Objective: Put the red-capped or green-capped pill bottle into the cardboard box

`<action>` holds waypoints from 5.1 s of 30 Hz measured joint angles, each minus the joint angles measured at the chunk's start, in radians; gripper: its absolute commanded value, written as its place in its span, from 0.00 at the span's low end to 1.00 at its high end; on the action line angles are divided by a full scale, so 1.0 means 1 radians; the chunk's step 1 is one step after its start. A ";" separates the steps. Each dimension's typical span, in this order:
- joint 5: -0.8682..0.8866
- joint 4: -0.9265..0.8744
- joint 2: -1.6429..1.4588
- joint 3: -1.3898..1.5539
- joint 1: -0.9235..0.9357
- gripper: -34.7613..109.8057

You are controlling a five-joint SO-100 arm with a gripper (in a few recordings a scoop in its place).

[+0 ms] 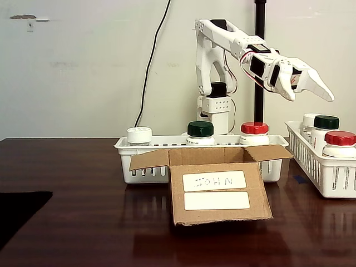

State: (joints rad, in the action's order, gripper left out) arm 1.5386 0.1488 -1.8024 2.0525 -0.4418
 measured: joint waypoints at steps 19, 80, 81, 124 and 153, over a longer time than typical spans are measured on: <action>-0.071 0.265 0.360 -0.110 -0.037 0.81; -0.244 -0.150 0.454 -0.419 -0.058 0.25; -0.255 -0.209 0.437 -0.459 -0.058 0.25; -0.114 -0.518 0.199 -0.420 0.397 0.25; -0.179 -1.060 0.032 -0.568 0.319 0.20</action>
State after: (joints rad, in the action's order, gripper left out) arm 1.3591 -0.9112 -1.7702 1.4849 -0.1227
